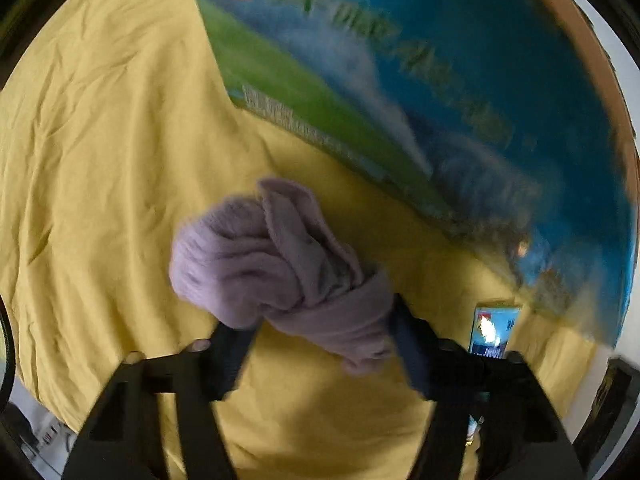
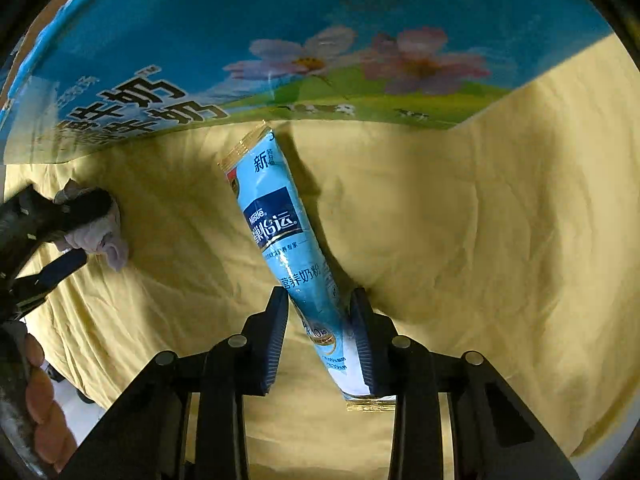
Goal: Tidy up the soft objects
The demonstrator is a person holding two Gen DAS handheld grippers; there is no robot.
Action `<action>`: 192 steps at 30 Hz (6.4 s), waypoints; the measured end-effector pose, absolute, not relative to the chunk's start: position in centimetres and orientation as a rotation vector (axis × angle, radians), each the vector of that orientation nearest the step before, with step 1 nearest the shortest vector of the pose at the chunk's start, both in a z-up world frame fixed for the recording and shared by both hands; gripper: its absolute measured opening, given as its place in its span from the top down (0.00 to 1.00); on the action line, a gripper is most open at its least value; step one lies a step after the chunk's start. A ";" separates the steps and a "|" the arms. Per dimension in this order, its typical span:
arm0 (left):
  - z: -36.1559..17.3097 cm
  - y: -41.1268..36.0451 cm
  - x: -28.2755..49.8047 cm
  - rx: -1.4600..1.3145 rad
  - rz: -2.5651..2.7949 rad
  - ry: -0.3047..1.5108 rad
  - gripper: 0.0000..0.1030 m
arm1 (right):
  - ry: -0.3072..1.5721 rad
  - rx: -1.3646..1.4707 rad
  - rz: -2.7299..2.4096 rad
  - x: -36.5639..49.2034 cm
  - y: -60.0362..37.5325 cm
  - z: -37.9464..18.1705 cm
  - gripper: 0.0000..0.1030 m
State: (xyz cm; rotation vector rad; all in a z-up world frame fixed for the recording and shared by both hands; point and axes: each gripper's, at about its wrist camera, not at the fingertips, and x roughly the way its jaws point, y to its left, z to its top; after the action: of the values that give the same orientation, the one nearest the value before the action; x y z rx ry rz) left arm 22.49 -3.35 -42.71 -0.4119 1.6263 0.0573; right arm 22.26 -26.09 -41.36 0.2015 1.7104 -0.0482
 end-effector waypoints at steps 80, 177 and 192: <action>-27.1 -11.0 18.4 -0.020 -0.244 1.456 0.65 | 1.611 0.213 0.104 14.8 -15.3 -32.1 0.86; -13.2 -7.2 23.6 0.063 -0.030 1.097 0.00 | 1.223 0.139 -0.109 25.3 -24.8 -17.8 0.00; -0.6 -4.0 11.9 0.052 -0.077 0.947 0.00 | 0.997 0.146 -0.098 11.8 -21.4 -2.0 0.00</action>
State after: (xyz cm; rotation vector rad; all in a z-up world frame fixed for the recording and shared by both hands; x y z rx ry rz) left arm 11.86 -4.01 -0.55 0.0522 0.9468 -0.0774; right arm 11.76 -21.44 -2.02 0.1458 0.9973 -0.0977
